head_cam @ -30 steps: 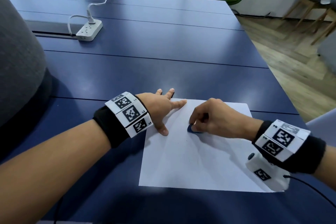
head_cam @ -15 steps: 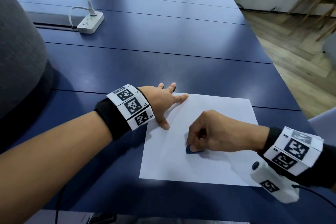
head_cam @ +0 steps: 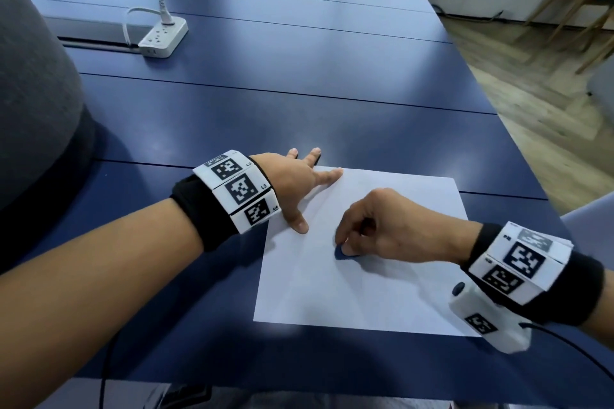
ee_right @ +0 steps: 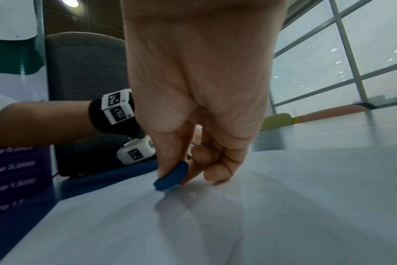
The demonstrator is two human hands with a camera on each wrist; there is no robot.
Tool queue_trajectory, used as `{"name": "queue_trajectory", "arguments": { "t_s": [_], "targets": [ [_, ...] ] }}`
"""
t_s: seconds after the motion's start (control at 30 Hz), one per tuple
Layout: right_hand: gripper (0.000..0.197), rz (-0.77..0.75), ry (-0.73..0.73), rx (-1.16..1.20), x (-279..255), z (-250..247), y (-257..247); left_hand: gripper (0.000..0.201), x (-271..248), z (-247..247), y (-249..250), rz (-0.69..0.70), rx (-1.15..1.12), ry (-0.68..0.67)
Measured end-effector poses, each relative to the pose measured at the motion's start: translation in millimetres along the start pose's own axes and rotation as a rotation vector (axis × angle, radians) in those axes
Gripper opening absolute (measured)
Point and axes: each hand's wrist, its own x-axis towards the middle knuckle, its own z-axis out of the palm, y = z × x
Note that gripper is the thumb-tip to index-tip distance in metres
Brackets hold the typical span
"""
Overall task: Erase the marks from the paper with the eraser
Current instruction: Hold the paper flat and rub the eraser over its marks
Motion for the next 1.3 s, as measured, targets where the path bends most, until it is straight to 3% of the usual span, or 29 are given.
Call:
{"name": "queue_trajectory", "arguments": {
  "t_s": [0.13,0.17,0.3,0.33,0.47,0.53,0.67,0.87,0.97,1.07,1.23,1.3],
  "targets": [
    [0.010,-0.028,-0.209,-0.003,-10.7,5.6,-10.1,0.119,0.4,0.5,0.3,-0.005,0.005,-0.001],
    [0.010,-0.026,-0.193,-0.010,-7.0,3.8,-10.8,0.119,0.5,0.4,0.6,-0.005,0.009,0.000],
    [0.008,0.029,0.108,0.021,14.6,-2.5,1.5,0.118,-0.5,1.0,0.3,0.000,0.008,0.005],
    [0.009,0.035,0.102,0.041,13.4,-2.2,1.7,0.119,-0.3,1.2,0.0,0.000,0.008,0.006],
    [0.010,-0.003,-0.166,0.021,-2.4,2.4,-10.9,0.119,0.4,1.6,0.5,-0.006,0.010,0.000],
    [0.009,0.013,-0.103,-0.030,5.6,-4.0,-7.7,0.119,1.0,1.7,0.6,-0.005,0.013,0.007],
    [0.004,0.112,0.173,-0.026,24.3,-18.5,12.7,0.117,-1.2,1.7,0.2,0.005,-0.002,0.013],
    [0.008,0.028,-0.152,-0.002,-1.3,0.7,-5.2,0.119,1.0,3.7,-1.0,0.004,0.006,0.016],
    [0.003,0.101,0.062,-0.076,18.2,-18.9,11.9,0.119,1.2,3.1,-1.4,0.003,0.018,0.028],
    [0.004,0.180,0.247,-0.006,25.5,-26.7,27.2,0.118,0.0,3.1,-0.2,0.003,0.019,0.036],
    [0.002,0.110,0.009,0.036,4.5,-5.4,16.5,0.119,0.6,3.0,-0.2,0.000,0.009,0.027],
    [0.002,0.135,0.073,-0.022,12.0,-14.1,21.1,0.119,0.2,2.8,-0.1,0.004,0.004,0.024]
  ]
}}
